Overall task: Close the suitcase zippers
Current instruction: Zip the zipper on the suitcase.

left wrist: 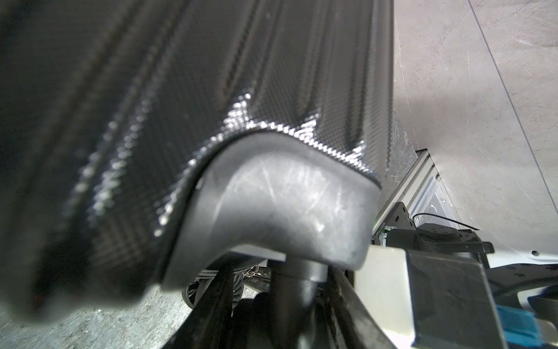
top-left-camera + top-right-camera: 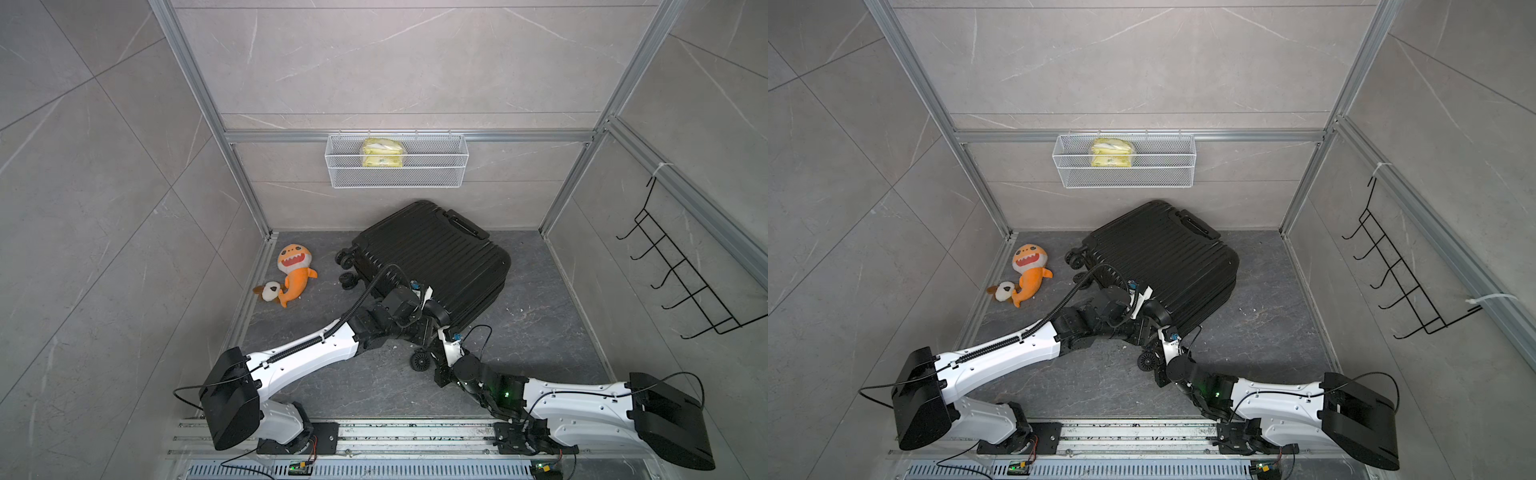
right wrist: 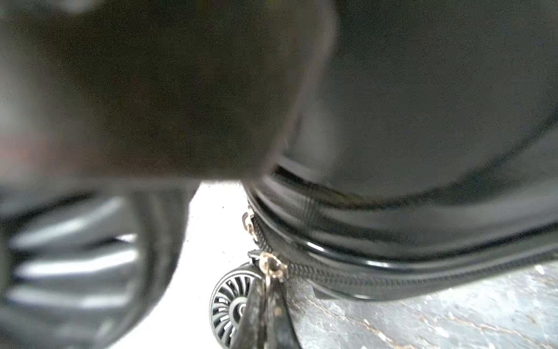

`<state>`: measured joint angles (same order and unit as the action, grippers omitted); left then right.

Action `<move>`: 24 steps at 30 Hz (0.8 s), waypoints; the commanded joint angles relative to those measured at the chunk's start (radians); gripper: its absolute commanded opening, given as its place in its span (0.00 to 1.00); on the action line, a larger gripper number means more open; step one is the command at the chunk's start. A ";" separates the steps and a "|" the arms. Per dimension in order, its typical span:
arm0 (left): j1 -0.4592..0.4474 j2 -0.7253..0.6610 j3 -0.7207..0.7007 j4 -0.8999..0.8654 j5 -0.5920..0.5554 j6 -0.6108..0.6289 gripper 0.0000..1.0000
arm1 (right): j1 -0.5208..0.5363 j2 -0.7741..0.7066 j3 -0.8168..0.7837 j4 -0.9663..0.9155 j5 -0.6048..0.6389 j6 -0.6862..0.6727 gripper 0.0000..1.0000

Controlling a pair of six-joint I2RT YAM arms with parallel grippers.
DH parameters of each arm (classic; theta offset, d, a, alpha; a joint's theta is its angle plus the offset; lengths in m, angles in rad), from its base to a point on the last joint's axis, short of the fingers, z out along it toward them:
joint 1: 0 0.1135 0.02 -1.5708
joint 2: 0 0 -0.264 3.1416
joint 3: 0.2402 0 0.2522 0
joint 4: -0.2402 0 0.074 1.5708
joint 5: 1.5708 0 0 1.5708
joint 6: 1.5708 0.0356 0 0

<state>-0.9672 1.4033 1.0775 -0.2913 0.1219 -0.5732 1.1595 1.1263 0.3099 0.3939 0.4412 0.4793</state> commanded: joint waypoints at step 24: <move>0.019 -0.081 0.022 0.112 -0.174 -0.015 0.34 | 0.029 -0.197 0.153 -0.478 0.168 0.039 0.45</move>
<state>-0.9798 1.4036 1.0733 -0.2611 0.0578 -0.5575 1.1847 0.9424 0.4377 -0.0193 0.5690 0.5114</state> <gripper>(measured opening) 0.452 0.435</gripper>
